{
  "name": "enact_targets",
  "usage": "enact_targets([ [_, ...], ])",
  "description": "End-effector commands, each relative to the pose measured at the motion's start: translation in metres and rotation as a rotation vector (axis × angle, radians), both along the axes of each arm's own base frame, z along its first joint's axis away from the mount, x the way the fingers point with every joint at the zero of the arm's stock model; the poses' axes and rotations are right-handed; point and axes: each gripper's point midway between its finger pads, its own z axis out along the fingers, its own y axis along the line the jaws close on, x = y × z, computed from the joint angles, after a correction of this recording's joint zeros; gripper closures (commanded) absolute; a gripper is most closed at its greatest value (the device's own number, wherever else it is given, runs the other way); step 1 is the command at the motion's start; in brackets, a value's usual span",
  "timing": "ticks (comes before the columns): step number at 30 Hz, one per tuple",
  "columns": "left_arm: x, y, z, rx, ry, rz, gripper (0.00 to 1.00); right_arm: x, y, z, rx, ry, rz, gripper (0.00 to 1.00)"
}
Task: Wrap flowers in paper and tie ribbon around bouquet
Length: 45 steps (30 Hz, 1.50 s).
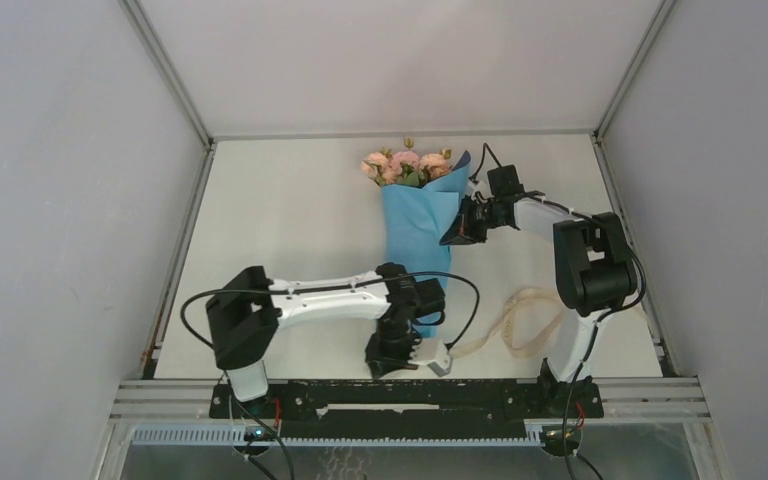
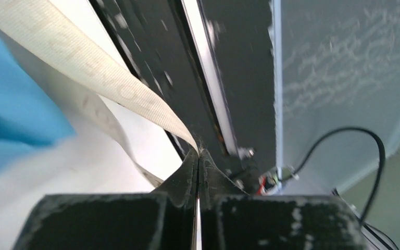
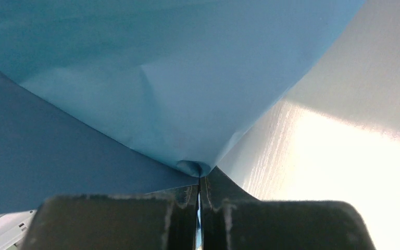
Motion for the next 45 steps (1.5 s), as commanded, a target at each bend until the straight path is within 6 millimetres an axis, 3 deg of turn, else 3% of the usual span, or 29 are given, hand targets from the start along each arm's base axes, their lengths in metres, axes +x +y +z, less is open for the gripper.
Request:
enact_targets([
  [1, -0.004, 0.063, 0.007, 0.113, 0.027, -0.021, 1.0, 0.012, 0.0, 0.035, 0.026, -0.056, -0.027, 1.0],
  [6, 0.003, 0.095, -0.008, 0.183, 0.02, 0.017, 1.0, 0.018, -0.001, 0.043, 0.008, -0.062, -0.032, 1.0],
  [14, 0.072, 0.129, -0.043, 0.288, -0.062, 0.303, 1.0, 0.021, 0.003, 0.062, 0.043, -0.051, -0.032, 1.0],
  [19, 0.13, 0.134, -0.048, 0.272, -0.125, 0.538, 1.0, 0.015, 0.003, 0.073, 0.052, -0.057, -0.014, 1.0],
  [24, 0.216, 0.149, -0.043, 0.232, -0.236, 0.854, 1.0, 0.005, -0.002, 0.06, 0.009, -0.022, 0.011, 1.0],
  [28, 0.299, 0.183, -0.013, 0.115, -0.33, 1.216, 1.0, -0.003, -0.001, 0.054, -0.021, -0.024, 0.026, 1.0],
  [30, 0.328, 0.199, 0.011, 0.023, -0.339, 1.376, 1.0, -0.008, 0.003, 0.05, -0.039, -0.023, 0.044, 1.0],
  [33, 0.354, 0.22, 0.061, -0.141, -0.352, 1.537, 1.0, -0.016, 0.008, 0.04, -0.049, -0.009, 0.062, 1.0],
  [36, 0.358, 0.239, 0.117, -0.271, -0.434, 1.589, 1.0, -0.022, 0.014, 0.028, -0.055, 0.003, 0.065, 1.0],
  [39, 0.346, 0.233, 0.178, -0.416, -0.516, 1.554, 1.0, -0.027, 0.021, 0.013, -0.068, 0.023, 0.074, 1.0],
  [42, 0.332, 0.203, 0.221, -0.577, -0.488, 1.519, 1.0, -0.028, 0.028, 0.002, -0.078, 0.032, 0.087, 1.0],
  [43, 0.324, 0.184, 0.227, -0.601, -0.47, 1.476, 1.0, -0.027, 0.029, 0.0, -0.08, 0.031, 0.087, 1.0],
  [45, 0.31, 0.144, 0.221, -0.595, -0.441, 1.366, 1.0, -0.024, 0.029, -0.005, -0.097, 0.025, 0.079, 1.0],
])
